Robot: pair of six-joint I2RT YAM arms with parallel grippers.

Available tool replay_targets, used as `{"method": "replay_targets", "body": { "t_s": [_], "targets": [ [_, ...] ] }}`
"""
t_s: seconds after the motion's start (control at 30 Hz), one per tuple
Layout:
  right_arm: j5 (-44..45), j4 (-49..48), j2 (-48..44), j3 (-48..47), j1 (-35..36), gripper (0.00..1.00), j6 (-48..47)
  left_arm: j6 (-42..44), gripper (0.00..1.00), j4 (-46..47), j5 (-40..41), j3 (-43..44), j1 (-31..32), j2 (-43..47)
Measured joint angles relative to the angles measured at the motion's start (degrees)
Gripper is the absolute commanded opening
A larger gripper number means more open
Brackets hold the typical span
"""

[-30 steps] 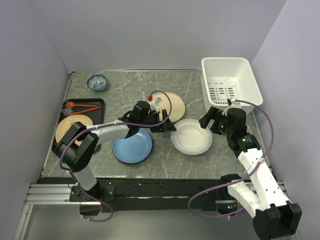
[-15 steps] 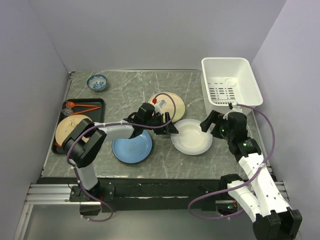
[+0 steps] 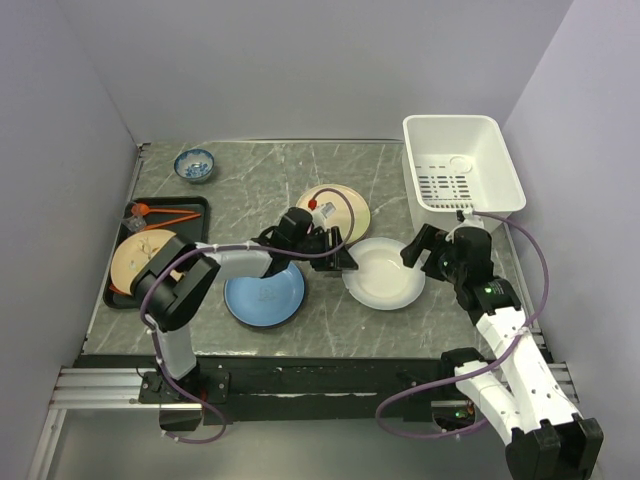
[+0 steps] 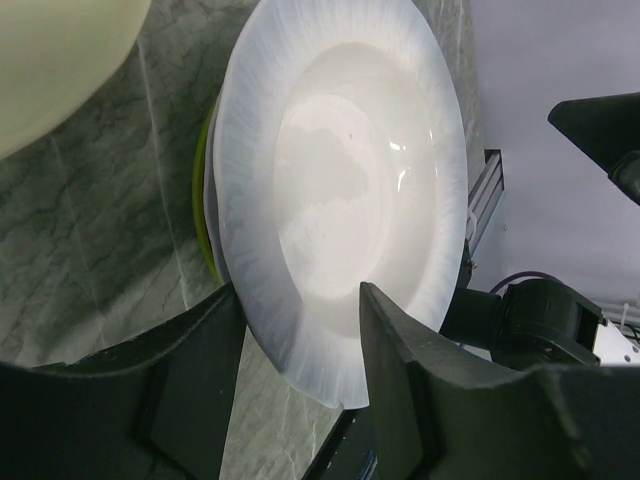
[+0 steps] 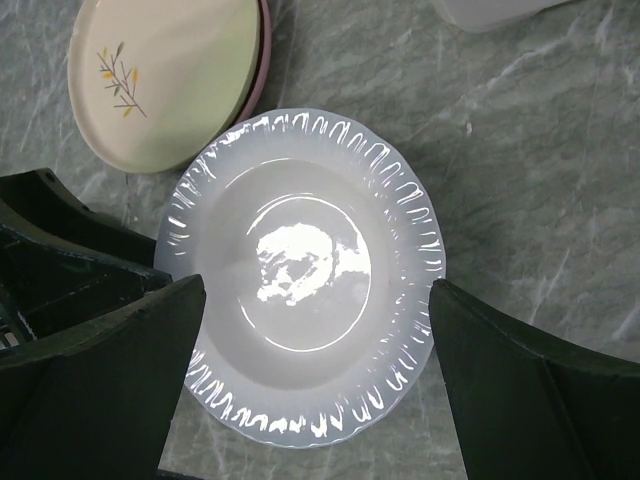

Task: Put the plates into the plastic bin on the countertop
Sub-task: Pick up the plate at the center of the board.

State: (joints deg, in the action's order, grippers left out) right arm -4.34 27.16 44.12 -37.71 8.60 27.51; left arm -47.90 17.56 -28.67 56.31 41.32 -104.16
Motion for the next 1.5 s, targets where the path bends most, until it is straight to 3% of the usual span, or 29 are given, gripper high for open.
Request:
{"method": "replay_targets", "body": {
  "t_s": [0.13, 0.23, 0.27, 0.3, 0.87, 1.5],
  "targets": [
    [0.0, -0.04, 0.0, 0.52, 0.0, 1.0, 0.09, -0.11, 0.43, 0.59, 0.04, 0.48, 0.68, -1.27],
    [-0.02, -0.07, 0.0, 0.55, 0.0, 1.0, 0.09, -0.59, 0.22, 0.81, 0.2, 0.72, 0.72, -2.34],
    [0.0, -0.04, 0.0, 0.55, 0.0, 1.0, 0.09, -0.92, 0.05, 0.9, 0.22, 0.72, 0.72, -2.64],
    [0.0, -0.04, 0.0, 0.55, 0.0, 1.0, 0.09, -1.4, 0.01, 1.07, 0.13, 0.72, 0.72, -2.99],
    [0.02, -0.04, -0.09, 0.55, 0.0, 1.0, 0.13, -3.45, 0.01, 4.26, -1.05, 2.84, 1.25, -2.8],
    [0.9, -0.02, -6.32, 0.66, 0.0, 1.0, 0.37, -4.81, 0.01, 8.13, -3.3, -5.33, -2.62, 5.18]
  ]
}}
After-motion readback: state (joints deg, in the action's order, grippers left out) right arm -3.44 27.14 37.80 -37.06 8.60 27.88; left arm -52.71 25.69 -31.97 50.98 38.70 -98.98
